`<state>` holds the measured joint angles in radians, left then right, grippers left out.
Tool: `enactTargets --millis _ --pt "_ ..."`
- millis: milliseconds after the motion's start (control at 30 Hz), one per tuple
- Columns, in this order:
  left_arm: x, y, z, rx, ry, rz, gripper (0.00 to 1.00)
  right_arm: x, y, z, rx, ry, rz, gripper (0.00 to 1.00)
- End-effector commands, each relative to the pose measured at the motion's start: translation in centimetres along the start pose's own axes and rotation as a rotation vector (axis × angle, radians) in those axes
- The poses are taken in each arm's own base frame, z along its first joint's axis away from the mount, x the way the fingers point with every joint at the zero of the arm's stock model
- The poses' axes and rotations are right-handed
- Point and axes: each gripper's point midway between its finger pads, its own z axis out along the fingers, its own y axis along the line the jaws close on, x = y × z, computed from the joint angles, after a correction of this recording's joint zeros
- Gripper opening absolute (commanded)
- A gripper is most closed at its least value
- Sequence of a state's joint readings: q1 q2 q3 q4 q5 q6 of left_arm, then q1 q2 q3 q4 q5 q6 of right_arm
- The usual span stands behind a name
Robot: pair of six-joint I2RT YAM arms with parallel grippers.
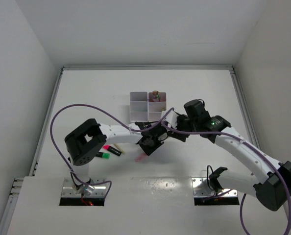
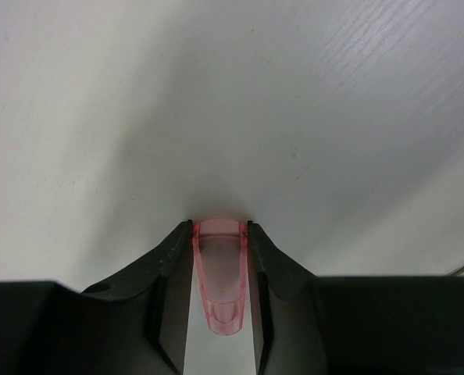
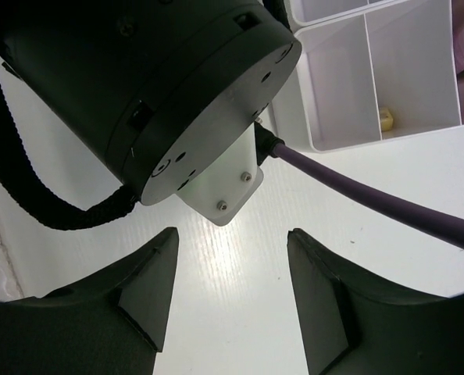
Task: Sort the stationery into containers
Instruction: Pick up the stationery from the center of the board.
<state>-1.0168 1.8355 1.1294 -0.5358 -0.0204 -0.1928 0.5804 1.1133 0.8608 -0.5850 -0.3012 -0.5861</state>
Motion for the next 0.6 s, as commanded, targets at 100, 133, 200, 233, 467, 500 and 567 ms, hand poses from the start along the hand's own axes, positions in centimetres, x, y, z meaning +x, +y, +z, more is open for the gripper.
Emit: enactTargets --millis 100,133,200,233,467,500,567 --pt "2.9 -0.3 -0.9 -0.037 0.119 0.002 0.22 -3.6 -1.5 -1.3 0.052 -0.133 -0.066 0.59" --pt "1.5 0.0 -1.9 -0.059 0.075 -0.01 0.2 -3.5 -1.3 -1.5 0.048 -0.128 -0.064 0.65" --pt "-0.3 0.8 -4.6 -0.079 0.0 -0.043 0.19 -3.5 -1.7 -1.8 0.063 -0.119 -0.074 1.0" --pt "-1.7 1.3 -5.9 -0.078 -0.047 -0.072 0.17 -3.3 -2.0 -1.9 0.079 -0.105 -0.072 1.0" --pt "-6.0 7.6 -13.9 -0.124 -0.293 -0.256 0.13 -3.4 -3.1 -2.7 0.146 -0.094 -0.08 0.54" --pt "-6.4 8.8 -14.8 -0.138 -0.318 -0.287 0.13 -3.5 -3.4 -2.7 0.159 -0.094 -0.065 0.35" --pt "-6.6 9.9 -15.5 -0.151 -0.34 -0.326 0.12 -4.0 -4.4 -2.9 0.213 -0.108 -0.036 0.0"
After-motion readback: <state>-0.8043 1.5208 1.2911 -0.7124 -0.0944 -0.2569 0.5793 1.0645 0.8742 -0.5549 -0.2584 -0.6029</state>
